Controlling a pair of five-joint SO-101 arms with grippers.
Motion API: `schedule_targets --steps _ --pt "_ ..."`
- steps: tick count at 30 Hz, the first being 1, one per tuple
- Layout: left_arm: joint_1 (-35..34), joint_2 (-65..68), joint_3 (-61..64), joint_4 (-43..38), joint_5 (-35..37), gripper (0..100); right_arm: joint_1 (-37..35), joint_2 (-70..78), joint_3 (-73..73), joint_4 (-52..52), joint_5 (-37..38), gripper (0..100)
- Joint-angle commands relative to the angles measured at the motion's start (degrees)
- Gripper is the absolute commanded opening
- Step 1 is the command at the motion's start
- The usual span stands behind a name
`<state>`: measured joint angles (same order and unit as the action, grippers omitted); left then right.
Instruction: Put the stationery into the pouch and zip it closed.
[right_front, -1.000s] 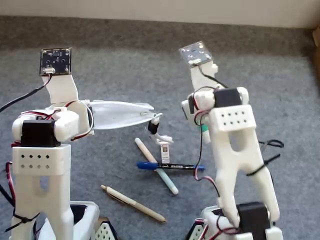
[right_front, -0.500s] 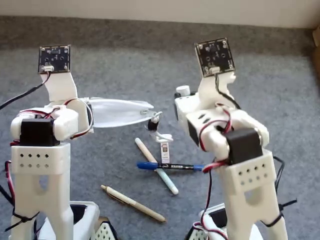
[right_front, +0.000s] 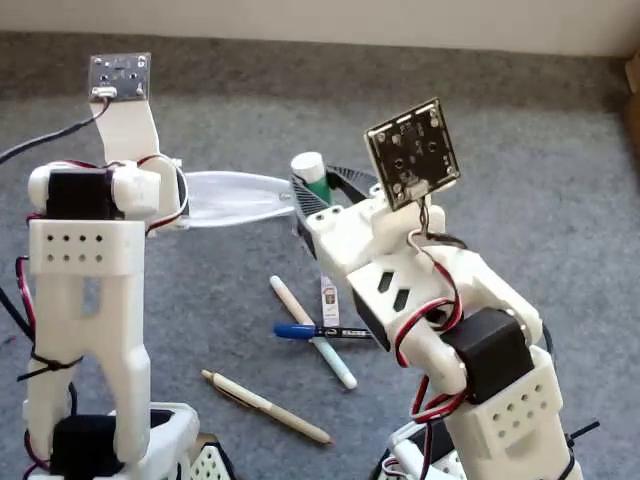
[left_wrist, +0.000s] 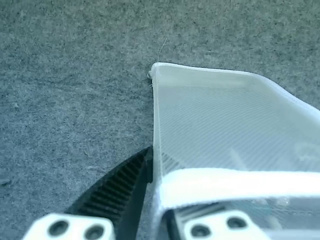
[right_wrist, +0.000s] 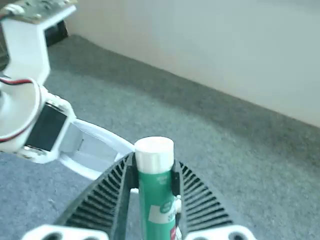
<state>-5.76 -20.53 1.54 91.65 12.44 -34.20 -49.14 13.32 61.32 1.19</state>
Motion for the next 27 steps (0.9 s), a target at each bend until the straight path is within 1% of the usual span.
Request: schedule_targets --steps 1,7,13,16,20,22,27 --pt "1.5 2.2 -8.0 2.4 0.4 1 -2.4 -1.6 -0.8 -6.5 -0.4 0.5" --pt "3.6 10.0 -16.3 6.2 0.6 1 -4.6 -1.5 -0.6 -19.1 -0.4 0.5" --pt "3.9 13.7 -17.1 6.1 1.1 1 -6.9 -1.1 0.4 -24.7 -0.4 0.5" --pt "3.9 13.7 -17.1 6.2 1.1 1 -6.8 -1.1 5.4 -32.1 -0.4 0.5" --pt "3.8 13.7 -17.1 6.1 1.1 1 -6.8 -1.1 15.5 -46.8 -0.4 0.5" --pt "3.6 13.7 -17.1 6.1 1.1 1 -6.8 -1.1 19.6 -52.5 -0.4 0.5" --pt "3.6 13.7 -16.9 6.1 1.1 1 -6.9 -1.0 26.2 -60.1 -0.4 0.5"
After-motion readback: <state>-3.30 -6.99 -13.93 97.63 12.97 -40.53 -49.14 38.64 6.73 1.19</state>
